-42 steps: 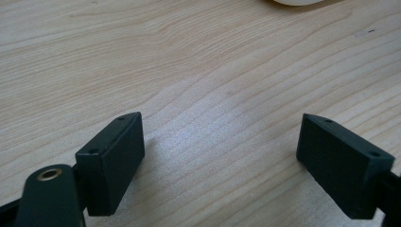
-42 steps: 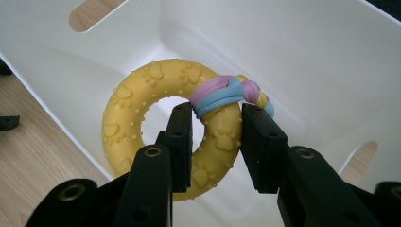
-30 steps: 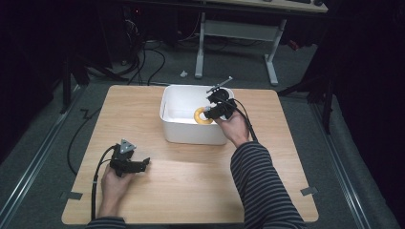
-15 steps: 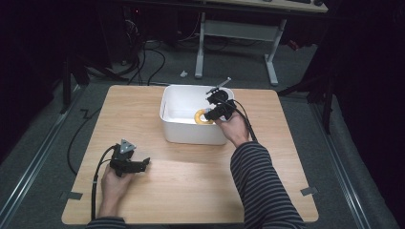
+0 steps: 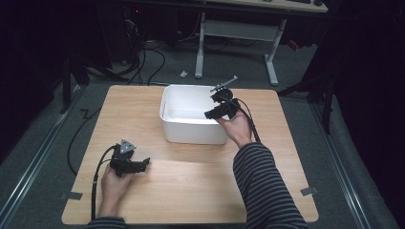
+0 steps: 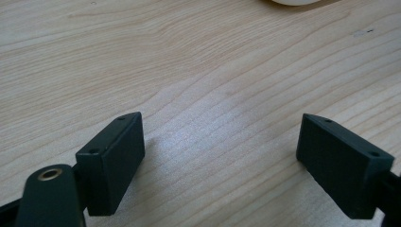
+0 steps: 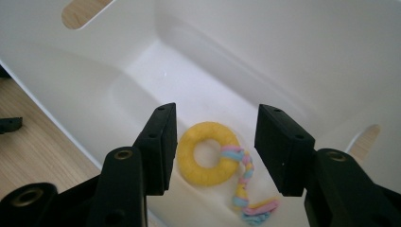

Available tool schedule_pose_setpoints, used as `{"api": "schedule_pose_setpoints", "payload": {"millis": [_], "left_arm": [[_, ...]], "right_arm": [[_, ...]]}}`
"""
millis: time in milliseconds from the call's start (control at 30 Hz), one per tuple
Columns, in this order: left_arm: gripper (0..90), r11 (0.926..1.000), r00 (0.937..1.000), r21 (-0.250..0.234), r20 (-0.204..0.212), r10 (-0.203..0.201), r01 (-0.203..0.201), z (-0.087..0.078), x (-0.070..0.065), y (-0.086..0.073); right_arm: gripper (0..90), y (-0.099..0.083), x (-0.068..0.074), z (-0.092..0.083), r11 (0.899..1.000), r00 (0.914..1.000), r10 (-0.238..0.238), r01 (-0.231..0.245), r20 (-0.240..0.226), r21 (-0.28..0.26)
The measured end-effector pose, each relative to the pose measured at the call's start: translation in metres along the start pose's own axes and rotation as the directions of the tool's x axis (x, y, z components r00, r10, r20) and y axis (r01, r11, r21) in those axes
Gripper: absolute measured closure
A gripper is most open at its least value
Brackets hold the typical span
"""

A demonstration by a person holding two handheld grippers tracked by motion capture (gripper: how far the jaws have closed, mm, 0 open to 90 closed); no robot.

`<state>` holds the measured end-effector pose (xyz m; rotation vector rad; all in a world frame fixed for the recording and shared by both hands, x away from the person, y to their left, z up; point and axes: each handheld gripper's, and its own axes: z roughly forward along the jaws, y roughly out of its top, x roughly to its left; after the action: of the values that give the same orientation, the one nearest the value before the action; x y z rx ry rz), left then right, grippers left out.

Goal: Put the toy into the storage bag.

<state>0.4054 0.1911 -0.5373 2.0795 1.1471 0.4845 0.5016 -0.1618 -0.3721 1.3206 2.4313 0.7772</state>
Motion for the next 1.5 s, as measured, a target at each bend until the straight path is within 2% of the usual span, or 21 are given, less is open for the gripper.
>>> {"api": "schedule_pose_setpoints", "payload": {"millis": [33, 67, 167, 200, 567, 1100, 1500], "left_arm": [[16.3, 1.0, 1.0, 0.0, 0.0, 0.0, 0.0, 0.0, 0.0, 0.0], [16.3, 1.0, 1.0, 0.0, 0.0, 0.0, 0.0, 0.0, 0.0, 0.0], [16.3, 1.0, 1.0, 0.0, 0.0, 0.0, 0.0, 0.0, 0.0, 0.0], [16.3, 1.0, 1.0, 0.0, 0.0, 0.0, 0.0, 0.0, 0.0, 0.0], [16.3, 1.0, 1.0, 0.0, 0.0, 0.0, 0.0, 0.0, 0.0, 0.0], [16.3, 1.0, 1.0, 0.0, 0.0, 0.0, 0.0, 0.0, 0.0, 0.0], [16.3, 1.0, 1.0, 0.0, 0.0, 0.0, 0.0, 0.0, 0.0, 0.0]], "right_arm": [[50.1, 0.0, 0.0, 0.0, 1.0, 1.0, 0.0, 0.0, 0.0, 0.0], [50.1, -0.003, -0.003, -0.007, 1.0, 1.0, 0.001, -0.001, 0.007, -0.031], [50.3, -0.005, -0.006, -0.013, 0.999, 0.9999, 0.013, -0.013, 0.01, -0.051], [50.4, -0.009, -0.011, -0.02, 0.997, 0.9996, 0.025, -0.024, 0.012, -0.072], [50.6, -0.027, -0.027, -0.045, 0.989, 0.9979, 0.061, -0.057, 0.022, -0.137], [50.6, -0.058, -0.048, -0.071, 0.975, 0.9918, 0.121, -0.111, 0.041, -0.192], [50.6, -0.093, -0.065, -0.083, 0.964, 0.9829, 0.175, -0.159, 0.058, -0.211]]}}
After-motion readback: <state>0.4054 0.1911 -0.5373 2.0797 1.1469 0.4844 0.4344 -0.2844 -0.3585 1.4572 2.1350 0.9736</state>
